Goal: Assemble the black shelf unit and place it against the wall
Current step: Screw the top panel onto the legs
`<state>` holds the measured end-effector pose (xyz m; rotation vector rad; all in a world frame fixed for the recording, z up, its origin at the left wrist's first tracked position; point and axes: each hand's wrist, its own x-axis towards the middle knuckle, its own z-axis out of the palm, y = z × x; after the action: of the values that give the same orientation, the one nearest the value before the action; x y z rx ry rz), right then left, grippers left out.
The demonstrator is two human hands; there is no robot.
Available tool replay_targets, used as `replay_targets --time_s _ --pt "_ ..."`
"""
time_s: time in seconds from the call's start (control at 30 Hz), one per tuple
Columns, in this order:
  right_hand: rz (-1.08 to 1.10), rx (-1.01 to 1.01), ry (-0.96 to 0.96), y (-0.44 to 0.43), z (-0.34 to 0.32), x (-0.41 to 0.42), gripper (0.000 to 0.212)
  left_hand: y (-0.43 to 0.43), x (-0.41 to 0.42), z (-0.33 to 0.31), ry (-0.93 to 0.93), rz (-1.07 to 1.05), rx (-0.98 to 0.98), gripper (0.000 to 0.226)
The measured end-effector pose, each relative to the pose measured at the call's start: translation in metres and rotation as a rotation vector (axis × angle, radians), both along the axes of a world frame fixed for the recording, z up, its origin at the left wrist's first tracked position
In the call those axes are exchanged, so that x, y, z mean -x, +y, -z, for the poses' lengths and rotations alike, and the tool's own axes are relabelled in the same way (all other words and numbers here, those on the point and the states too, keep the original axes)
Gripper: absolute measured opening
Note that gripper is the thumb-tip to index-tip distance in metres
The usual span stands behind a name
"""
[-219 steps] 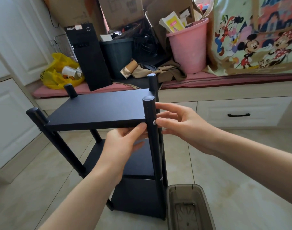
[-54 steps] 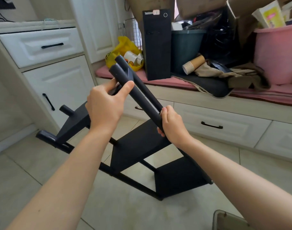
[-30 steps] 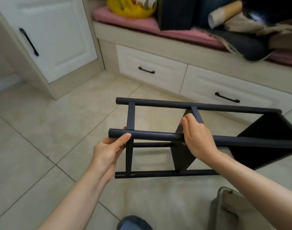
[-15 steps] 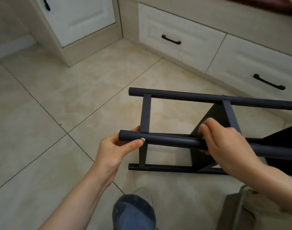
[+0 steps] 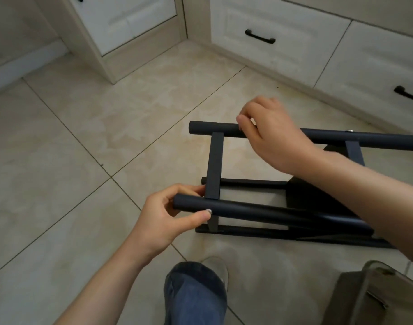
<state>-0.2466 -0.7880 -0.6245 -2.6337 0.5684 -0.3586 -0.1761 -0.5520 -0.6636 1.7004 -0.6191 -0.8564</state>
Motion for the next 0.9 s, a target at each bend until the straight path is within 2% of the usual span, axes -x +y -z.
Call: replay_targets --time_s 0.17,0.3,0.4,0.5,0.57,0.63,0.8,0.9 --pt "-0.043 -0.013 0.054 0.002 0.008 -0.007 0.035 0.001 -0.008 0.001 -0.097 0.06 -0.016 0.027" --pt "-0.059 -0.016 0.007 0.003 0.01 -0.003 0.034 -0.001 -0.023 -0.004 -0.302 0.212 -0.107 0.038" --pt "-0.071 -0.002 -0.01 0.007 0.012 0.0 0.035 -0.003 -0.03 -0.014 -0.508 0.34 -0.114 0.063" --pt "-0.077 0.034 -0.051 0.01 0.018 0.004 0.033 -0.012 -0.04 -0.027 -0.795 0.545 -0.101 0.093" --pt "-0.089 0.051 -0.105 0.011 0.021 0.007 0.029 -0.02 -0.046 -0.033 -0.969 0.684 -0.107 0.096" --pt "-0.101 0.06 -0.136 0.012 0.023 0.011 0.026 -0.027 -0.049 -0.034 -1.071 0.787 -0.115 0.091" --pt "-0.088 0.005 -0.149 0.013 0.025 0.016 0.034 -0.029 -0.047 -0.021 -1.018 0.837 -0.073 0.076" --pt "-0.116 -0.01 -0.274 0.013 0.03 0.028 0.031 -0.027 -0.046 -0.016 -0.991 0.819 -0.049 0.074"
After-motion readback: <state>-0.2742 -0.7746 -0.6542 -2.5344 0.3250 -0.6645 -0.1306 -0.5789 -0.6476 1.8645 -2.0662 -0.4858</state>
